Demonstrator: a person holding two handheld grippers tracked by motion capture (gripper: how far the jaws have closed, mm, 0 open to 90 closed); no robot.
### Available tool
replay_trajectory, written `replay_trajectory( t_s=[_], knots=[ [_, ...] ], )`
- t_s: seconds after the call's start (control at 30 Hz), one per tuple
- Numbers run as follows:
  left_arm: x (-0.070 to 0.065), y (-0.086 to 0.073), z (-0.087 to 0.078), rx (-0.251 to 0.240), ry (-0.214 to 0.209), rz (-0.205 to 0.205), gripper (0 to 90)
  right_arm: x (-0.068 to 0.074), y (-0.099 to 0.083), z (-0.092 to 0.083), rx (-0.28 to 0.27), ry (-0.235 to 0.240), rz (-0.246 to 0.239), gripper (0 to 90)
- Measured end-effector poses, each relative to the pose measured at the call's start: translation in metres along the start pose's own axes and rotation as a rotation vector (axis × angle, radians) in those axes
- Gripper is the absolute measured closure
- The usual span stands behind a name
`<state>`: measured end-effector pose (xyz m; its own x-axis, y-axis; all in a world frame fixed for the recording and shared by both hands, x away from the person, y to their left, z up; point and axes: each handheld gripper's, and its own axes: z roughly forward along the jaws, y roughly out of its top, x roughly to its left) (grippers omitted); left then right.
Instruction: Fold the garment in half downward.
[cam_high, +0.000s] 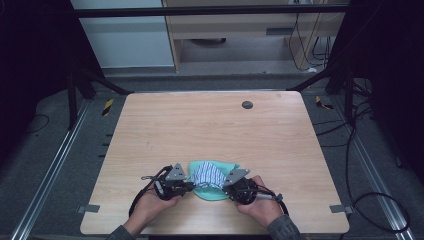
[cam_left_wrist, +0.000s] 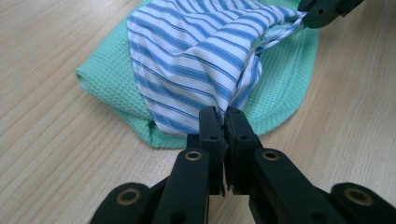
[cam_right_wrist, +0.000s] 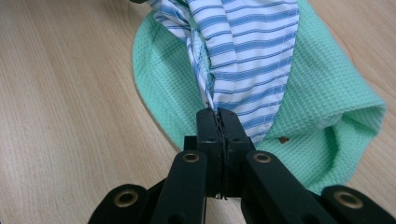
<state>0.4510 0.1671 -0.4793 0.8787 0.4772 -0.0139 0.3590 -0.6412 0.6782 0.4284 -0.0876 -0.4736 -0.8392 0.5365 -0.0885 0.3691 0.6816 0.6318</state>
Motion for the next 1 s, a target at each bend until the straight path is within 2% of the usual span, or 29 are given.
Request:
replay_trajectory(
  t_s=[0.33, 0.47, 0.5, 0.53, 0.57, 0.6, 0.63, 0.73, 0.77, 0.8, 0.83, 0.87, 0.9, 0.97, 1.0],
  knots=[
    [-0.002, -0.003, 0.001, 0.002, -0.005, -0.007, 86.9, 0.001, -0.003, 0.0, 0.016, 0.007, 0.002, 87.3],
    [-0.003, -0.004, 0.0, 0.002, 0.002, -0.008, 81.4, 0.0, -0.004, -0.002, 0.02, 0.012, 0.003, 83.3],
    [-0.005, -0.005, -0.002, -0.013, 0.012, -0.016, 74.4, 0.0, -0.006, -0.004, 0.014, 0.011, 0.004, 75.8],
    [-0.005, -0.005, -0.002, -0.013, 0.012, -0.016, 71.0, 0.0, -0.006, -0.004, 0.014, 0.011, 0.004, 75.8],
    [-0.005, -0.005, -0.005, -0.018, 0.029, -0.016, 67.6, -0.001, -0.007, -0.006, 0.01, 0.004, 0.013, 69.2],
    [-0.005, -0.005, -0.005, -0.018, 0.029, -0.016, 64.1, -0.001, -0.007, -0.006, 0.01, 0.004, 0.013, 69.2],
    [-0.005, -0.005, -0.006, -0.024, 0.032, -0.02, 64.1, -0.001, -0.008, -0.007, 0.008, 0.004, 0.02, 66.4],
    [-0.006, -0.004, -0.011, -0.028, 0.034, -0.029, 52.5, -0.003, -0.011, -0.01, 0.012, -0.001, 0.032, 56.7],
    [-0.007, -0.004, -0.015, -0.038, 0.04, -0.034, 45.3, -0.004, -0.013, -0.013, 0.013, -0.008, 0.042, 50.6],
    [-0.007, -0.004, -0.015, -0.038, 0.04, -0.034, 42.5, -0.004, -0.013, -0.013, 0.013, -0.008, 0.042, 50.6],
    [-0.007, -0.003, -0.019, -0.045, 0.044, -0.043, 39.6, -0.005, -0.014, -0.016, 0.014, -0.018, 0.05, 45.2],
    [-0.007, -0.003, -0.019, -0.045, 0.044, -0.043, 36.6, -0.005, -0.014, -0.016, 0.014, -0.018, 0.05, 45.2],
    [-0.007, -0.002, -0.021, -0.047, 0.047, -0.045, 34.1, -0.006, -0.016, -0.019, 0.003, -0.036, 0.06, 35.9],
    [-0.004, 0.0, -0.025, -0.048, 0.068, -0.059, 27.9, -0.007, -0.016, -0.021, -0.006, -0.052, 0.06, 29.6],
    [-0.004, 0.0, -0.025, -0.048, 0.068, -0.059, 23.5, -0.007, -0.016, -0.021, -0.006, -0.052, 0.06, 29.6]
  ],
)
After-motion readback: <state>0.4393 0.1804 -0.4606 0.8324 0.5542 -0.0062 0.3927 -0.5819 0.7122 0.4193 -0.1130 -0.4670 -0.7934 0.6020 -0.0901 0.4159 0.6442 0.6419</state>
